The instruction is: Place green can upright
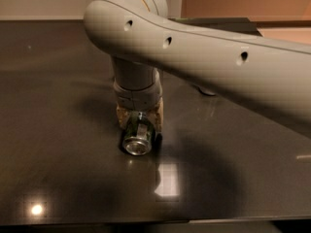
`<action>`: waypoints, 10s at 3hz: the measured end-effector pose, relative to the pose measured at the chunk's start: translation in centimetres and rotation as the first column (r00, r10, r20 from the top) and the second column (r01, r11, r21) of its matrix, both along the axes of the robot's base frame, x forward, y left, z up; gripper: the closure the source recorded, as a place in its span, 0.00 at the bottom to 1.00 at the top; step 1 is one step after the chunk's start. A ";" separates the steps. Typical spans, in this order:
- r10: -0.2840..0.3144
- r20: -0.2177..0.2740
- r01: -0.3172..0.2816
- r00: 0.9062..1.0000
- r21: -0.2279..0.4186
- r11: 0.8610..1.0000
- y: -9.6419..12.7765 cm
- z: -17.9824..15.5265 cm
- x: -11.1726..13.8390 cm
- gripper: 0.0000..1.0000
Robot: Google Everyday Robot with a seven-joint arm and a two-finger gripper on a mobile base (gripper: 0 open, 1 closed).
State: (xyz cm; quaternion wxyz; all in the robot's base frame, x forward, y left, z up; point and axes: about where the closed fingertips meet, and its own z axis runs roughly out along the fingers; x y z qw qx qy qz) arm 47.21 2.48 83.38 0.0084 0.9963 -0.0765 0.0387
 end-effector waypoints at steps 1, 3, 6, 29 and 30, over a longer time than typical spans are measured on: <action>-0.002 0.012 0.002 1.000 0.017 1.000 0.1 0.4 0.2 0.63; -0.030 0.129 0.005 0.991 0.190 0.982 0.4 4.9 1.6 1.00; 0.028 0.264 -0.102 0.964 0.270 0.957 0.4 8.1 2.7 1.00; 0.233 0.972 -0.948 -0.031 -0.102 0.300 -10.6 9.3 -4.9 1.00; 0.229 0.973 -0.941 -0.032 -0.107 0.321 -11.6 8.6 -4.9 1.00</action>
Offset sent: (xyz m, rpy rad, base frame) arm 0.0167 0.0065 0.0471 0.1830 -0.1114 -0.0415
